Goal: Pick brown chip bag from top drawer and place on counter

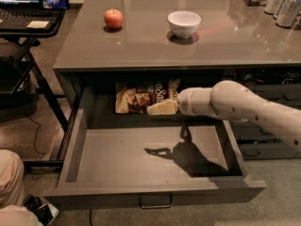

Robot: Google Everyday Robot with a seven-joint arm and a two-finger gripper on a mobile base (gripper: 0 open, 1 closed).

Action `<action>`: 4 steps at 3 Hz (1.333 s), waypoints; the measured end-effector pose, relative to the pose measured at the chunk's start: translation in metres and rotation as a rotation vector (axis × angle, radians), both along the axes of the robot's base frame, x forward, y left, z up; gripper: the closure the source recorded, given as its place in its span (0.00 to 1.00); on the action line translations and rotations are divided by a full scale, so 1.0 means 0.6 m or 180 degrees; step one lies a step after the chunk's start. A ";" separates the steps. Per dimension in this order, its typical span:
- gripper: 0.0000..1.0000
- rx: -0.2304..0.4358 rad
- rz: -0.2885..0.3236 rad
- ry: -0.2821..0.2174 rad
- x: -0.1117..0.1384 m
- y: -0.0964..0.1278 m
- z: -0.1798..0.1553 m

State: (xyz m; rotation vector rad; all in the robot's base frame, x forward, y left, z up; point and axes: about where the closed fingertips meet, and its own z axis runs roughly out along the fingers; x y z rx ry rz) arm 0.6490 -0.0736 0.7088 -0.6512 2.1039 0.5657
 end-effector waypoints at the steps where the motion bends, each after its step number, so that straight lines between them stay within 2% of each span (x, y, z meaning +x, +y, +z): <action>1: 0.00 -0.0006 0.0028 -0.0130 0.027 0.013 -0.028; 2: 0.00 -0.0130 0.0040 -0.0288 0.048 0.018 -0.045; 3: 0.00 -0.0361 0.0124 -0.0457 0.071 0.018 -0.050; 4: 0.00 -0.0551 0.0282 -0.0621 0.092 0.027 -0.054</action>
Offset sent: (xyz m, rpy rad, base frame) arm 0.0458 0.0104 -0.0375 -0.0919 -0.1559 0.0092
